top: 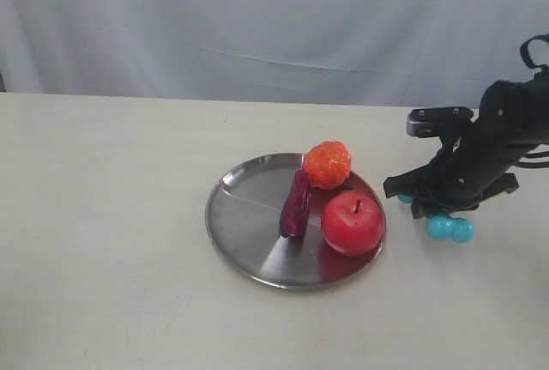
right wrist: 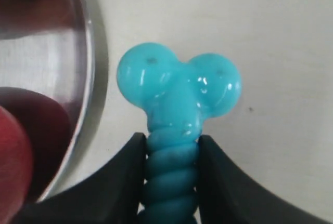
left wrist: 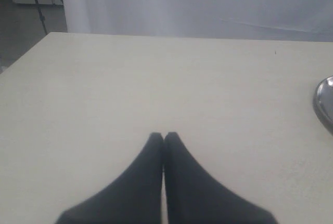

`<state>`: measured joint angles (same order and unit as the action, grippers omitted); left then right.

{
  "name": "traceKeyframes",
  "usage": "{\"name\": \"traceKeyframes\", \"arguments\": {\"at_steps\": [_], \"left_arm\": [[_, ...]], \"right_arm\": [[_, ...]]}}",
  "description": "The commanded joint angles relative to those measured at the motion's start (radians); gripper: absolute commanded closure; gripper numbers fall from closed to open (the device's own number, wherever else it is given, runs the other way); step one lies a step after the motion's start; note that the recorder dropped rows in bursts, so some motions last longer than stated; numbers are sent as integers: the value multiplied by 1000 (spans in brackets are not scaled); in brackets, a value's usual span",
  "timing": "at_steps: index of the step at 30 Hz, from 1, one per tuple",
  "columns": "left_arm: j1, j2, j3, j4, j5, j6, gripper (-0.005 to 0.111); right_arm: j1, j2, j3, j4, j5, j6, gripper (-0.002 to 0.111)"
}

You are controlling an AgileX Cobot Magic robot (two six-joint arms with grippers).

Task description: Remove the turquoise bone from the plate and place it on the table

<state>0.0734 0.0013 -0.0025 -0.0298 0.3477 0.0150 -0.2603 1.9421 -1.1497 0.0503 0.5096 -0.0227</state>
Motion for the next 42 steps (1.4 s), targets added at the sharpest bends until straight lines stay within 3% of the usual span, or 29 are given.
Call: {"name": "traceKeyframes", "arguments": {"at_steps": [1,18,25,27,32,42], "left_arm": [[4,-1,3,-2,-5,-4,107],[4,-1,3,-2,-5,-4,107],[4,-1,3,-2,-5,-4,107],[4,-1,3,-2,-5,-4,107],[4,-1,3,-2,-5,-4,107],[4,-1,3,-2,-5,-4,107]], "right_arm": [[-2,41,2,5,-1,23,109],[-2,64,0,5,48,-20,106],[-2,64,0,21,58,-20,58],[-2,64,0,30,66,-20,52],[-2,45,-13,31,95,-20,53],[-2,-202,-217,34,391,-23,53]]}}
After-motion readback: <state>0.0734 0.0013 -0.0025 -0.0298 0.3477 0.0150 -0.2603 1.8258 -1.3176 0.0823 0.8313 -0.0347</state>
